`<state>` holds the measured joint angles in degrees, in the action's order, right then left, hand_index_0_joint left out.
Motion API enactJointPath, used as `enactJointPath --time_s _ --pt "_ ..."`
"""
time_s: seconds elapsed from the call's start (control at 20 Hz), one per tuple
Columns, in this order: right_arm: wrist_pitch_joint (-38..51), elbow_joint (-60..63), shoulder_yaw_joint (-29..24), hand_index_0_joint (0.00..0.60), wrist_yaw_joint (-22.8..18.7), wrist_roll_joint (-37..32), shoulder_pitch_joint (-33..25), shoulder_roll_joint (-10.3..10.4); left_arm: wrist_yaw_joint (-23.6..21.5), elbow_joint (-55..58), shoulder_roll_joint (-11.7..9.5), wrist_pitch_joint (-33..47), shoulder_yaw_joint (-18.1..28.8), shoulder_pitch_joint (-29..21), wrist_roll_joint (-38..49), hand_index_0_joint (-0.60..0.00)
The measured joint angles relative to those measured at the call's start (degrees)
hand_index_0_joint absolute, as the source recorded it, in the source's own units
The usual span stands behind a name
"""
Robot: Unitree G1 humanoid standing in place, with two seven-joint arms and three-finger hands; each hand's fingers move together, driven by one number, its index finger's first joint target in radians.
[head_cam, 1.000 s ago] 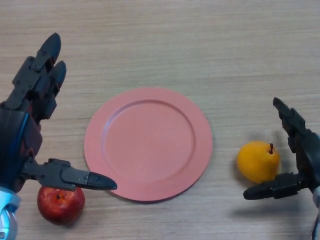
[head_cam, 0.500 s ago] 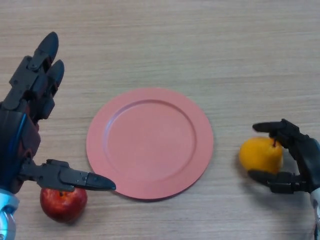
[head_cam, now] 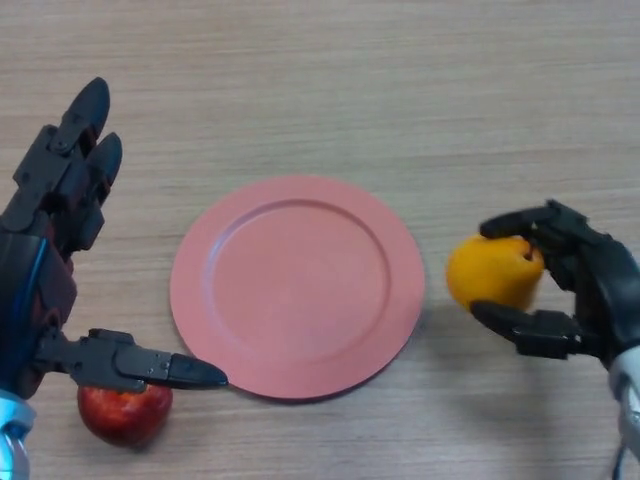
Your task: Pick up the yellow pear and place it on the plate
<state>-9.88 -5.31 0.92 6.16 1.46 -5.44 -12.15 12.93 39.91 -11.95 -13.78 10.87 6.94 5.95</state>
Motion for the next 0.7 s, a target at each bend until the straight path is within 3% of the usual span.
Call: enactJointPath --time_s 0.05,0.3,0.7 --pt "-1.1 -1.2 1.9 0.600 0.1 0.0 -0.7 0.8 0.0 0.2 0.2 0.0 0.0 0.0 0.0 0.000" --pt "-4.0 -1.7 13.9 0.600 -2.6 -0.1 -5.6 1.3 0.0 1.7 0.5 0.0 1.7 0.6 0.1 0.000" --pt "3.0 19.9 30.9 0.600 -12.4 -0.8 -15.7 1.2 0.0 1.9 1.0 1.0 3.5 1.9 2.4 0.000"
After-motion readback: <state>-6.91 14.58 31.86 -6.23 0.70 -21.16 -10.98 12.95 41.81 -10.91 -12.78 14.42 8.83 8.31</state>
